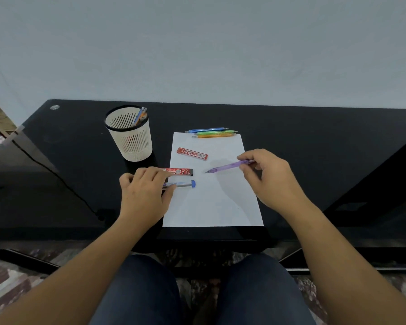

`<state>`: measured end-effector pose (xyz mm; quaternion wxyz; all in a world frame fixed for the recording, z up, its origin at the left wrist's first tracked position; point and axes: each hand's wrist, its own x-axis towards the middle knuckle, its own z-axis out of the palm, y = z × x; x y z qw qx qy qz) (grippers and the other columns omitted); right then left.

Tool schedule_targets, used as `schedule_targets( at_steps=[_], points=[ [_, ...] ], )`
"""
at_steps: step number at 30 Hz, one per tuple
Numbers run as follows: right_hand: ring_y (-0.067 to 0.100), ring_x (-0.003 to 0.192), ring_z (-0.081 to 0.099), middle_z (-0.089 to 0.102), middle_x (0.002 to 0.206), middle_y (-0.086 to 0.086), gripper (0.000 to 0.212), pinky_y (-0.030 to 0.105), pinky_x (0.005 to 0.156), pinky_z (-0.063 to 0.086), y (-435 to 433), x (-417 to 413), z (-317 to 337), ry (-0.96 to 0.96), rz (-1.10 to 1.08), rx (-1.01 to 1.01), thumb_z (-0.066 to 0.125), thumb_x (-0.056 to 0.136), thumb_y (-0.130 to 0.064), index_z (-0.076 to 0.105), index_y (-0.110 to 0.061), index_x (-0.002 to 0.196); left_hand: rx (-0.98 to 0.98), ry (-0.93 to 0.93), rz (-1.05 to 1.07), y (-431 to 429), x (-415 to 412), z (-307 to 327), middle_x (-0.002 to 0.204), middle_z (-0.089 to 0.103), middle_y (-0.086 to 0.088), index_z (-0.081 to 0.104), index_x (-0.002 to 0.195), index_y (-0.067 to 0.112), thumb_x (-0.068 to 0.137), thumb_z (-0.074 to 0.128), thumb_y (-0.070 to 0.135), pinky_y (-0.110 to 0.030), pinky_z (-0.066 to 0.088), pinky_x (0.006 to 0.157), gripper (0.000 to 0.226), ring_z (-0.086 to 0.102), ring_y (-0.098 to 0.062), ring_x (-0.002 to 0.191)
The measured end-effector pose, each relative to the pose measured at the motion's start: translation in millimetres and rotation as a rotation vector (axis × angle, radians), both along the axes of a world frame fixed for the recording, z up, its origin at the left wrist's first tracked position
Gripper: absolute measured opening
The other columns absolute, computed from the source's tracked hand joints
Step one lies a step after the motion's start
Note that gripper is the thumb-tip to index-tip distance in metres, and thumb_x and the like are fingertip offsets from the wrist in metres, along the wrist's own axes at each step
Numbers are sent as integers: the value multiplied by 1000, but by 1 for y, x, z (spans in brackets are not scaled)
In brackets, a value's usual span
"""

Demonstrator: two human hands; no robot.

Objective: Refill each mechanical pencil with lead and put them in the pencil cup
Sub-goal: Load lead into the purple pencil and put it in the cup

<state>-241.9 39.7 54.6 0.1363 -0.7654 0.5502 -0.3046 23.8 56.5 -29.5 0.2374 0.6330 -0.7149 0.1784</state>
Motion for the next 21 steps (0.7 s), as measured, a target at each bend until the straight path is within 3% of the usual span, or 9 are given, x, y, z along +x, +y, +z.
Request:
schedule_targets(
  at_steps=[5,10,16,19,21],
  points=[
    [-1,85,55,60,106,-11,23,6,78,42,-6,11,10,-50,-26,-21,62,90,-20,63,-21,114,100,41,-71,-3,12,-11,107,65,4,69,103,20,88,47,41,-34,34,83,34,58,-17,96],
    [-1,85,56,57,103,-14,24,3,70,44,-10,25,16,-113,-41,-44,65,88,-24,63,-22,112,148,193,-48,-7,14,-15,98,63,6,71,100,21,83,66,32,-30,35,74,21,56,-16,88],
    [1,90,59,60,105,-13,19,7,72,48,-15,38,11,-277,-86,1,62,91,-23,61,-23,109,163,223,-53,-9,16,-18,95,61,9,71,99,22,82,68,33,-29,38,69,21,53,-13,85],
    [-2,91,60,61,105,-14,30,6,72,50,-15,42,13,-376,-63,31,58,93,-20,51,-23,122,164,239,-46,-9,15,-18,95,60,10,71,99,23,81,69,33,-28,37,70,21,53,-12,85],
    [-1,92,62,63,103,-13,42,2,64,47,-16,44,15,-428,-50,47,58,93,-21,39,-26,130,172,249,-45,-10,16,-18,95,60,10,71,99,23,81,69,33,-28,36,72,21,52,-12,86]
  ],
)
